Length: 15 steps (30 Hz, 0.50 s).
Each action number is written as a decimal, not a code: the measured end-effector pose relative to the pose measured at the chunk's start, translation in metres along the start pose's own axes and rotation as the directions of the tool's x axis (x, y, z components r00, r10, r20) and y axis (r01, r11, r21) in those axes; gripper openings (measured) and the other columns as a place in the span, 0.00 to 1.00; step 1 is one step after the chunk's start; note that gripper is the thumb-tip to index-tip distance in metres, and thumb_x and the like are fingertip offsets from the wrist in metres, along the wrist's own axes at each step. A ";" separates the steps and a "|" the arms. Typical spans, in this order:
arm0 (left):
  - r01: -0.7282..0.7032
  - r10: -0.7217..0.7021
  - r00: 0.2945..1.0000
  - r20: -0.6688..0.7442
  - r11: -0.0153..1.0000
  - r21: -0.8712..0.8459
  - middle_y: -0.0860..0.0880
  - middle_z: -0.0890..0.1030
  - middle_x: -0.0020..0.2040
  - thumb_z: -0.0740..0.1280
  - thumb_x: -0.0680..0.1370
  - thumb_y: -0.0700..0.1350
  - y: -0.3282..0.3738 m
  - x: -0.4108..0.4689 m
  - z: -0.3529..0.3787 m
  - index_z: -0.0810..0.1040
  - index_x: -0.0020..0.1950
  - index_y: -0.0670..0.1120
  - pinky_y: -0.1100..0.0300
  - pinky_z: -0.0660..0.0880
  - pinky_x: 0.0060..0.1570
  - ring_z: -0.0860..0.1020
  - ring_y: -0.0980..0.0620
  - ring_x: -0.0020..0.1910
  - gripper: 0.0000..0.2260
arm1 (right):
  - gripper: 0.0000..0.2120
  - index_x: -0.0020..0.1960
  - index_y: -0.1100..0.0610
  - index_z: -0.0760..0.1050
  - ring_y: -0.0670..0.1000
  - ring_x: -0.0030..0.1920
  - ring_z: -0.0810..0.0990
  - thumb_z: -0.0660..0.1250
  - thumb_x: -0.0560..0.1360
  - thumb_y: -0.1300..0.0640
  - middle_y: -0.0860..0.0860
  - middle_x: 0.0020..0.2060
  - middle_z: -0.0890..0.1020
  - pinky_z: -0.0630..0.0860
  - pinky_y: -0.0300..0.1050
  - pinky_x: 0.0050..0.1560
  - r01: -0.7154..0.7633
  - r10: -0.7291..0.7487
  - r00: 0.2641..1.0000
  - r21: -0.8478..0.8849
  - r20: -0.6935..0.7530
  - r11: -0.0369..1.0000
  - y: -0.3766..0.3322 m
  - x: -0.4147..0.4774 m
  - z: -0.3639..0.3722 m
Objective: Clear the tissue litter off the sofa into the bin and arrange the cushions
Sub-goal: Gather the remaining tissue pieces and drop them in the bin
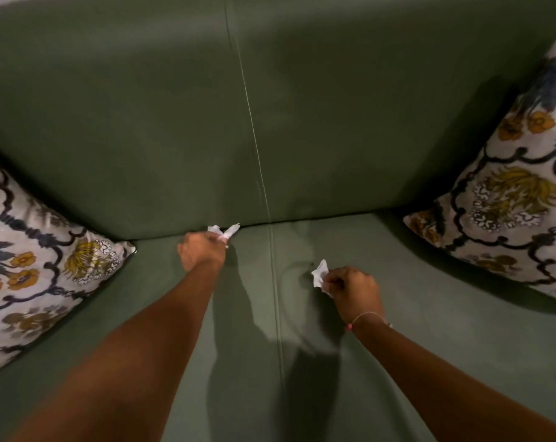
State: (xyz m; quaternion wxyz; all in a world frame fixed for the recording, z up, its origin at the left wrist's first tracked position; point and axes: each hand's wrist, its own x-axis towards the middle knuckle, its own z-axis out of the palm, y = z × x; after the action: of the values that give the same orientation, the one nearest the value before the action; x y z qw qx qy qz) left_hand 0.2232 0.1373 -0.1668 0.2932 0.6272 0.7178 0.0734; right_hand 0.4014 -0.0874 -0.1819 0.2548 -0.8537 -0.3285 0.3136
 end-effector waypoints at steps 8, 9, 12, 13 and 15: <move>-0.033 0.027 0.999 -0.035 0.983 -0.180 0.41 0.86 0.49 0.72 0.71 0.50 -0.037 -0.029 -0.019 0.85 0.50 0.51 0.54 0.75 0.51 0.81 0.39 0.51 0.09 | 0.04 0.42 0.51 0.84 0.51 0.44 0.83 0.74 0.68 0.58 0.49 0.43 0.87 0.75 0.39 0.46 -0.143 0.151 0.987 0.130 -0.054 0.981 -0.032 -0.030 0.028; -0.033 0.029 0.999 -0.021 0.973 -0.227 0.43 0.86 0.48 0.73 0.70 0.49 -0.050 -0.037 -0.027 0.84 0.50 0.51 0.56 0.75 0.51 0.82 0.41 0.51 0.10 | 0.04 0.42 0.52 0.84 0.51 0.44 0.83 0.74 0.68 0.58 0.50 0.42 0.87 0.75 0.39 0.46 -0.148 0.156 0.987 0.139 -0.045 0.979 -0.041 -0.037 0.036; -0.012 0.014 1.000 0.003 0.954 -0.298 0.46 0.86 0.49 0.75 0.68 0.48 -0.098 -0.059 -0.060 0.83 0.54 0.50 0.60 0.73 0.48 0.82 0.45 0.50 0.15 | 0.05 0.44 0.52 0.85 0.50 0.44 0.84 0.75 0.68 0.58 0.50 0.42 0.87 0.77 0.39 0.47 -0.139 0.139 0.990 0.135 0.007 0.981 -0.079 -0.060 0.064; -0.004 0.006 1.000 0.006 0.952 -0.306 0.47 0.86 0.49 0.75 0.67 0.48 -0.113 -0.065 -0.071 0.83 0.53 0.50 0.60 0.73 0.47 0.83 0.46 0.49 0.15 | 0.06 0.44 0.52 0.85 0.48 0.42 0.83 0.75 0.68 0.58 0.50 0.42 0.87 0.77 0.37 0.45 -0.132 0.132 0.991 0.125 0.015 0.983 -0.089 -0.068 0.074; 0.022 -0.017 1.000 0.018 0.940 -0.341 0.47 0.87 0.45 0.75 0.67 0.49 -0.156 -0.077 -0.098 0.85 0.49 0.50 0.58 0.76 0.45 0.84 0.48 0.46 0.11 | 0.06 0.44 0.51 0.85 0.41 0.35 0.80 0.75 0.68 0.57 0.50 0.41 0.87 0.73 0.27 0.35 -0.118 0.113 0.993 0.115 0.042 0.986 -0.118 -0.089 0.101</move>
State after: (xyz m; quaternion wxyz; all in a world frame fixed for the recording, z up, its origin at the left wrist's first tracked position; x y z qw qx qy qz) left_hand 0.0419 0.0587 -0.1349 0.4033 0.5602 0.6983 0.1892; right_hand 0.2309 -0.0517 -0.1411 0.2802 -0.8491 -0.2639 0.3616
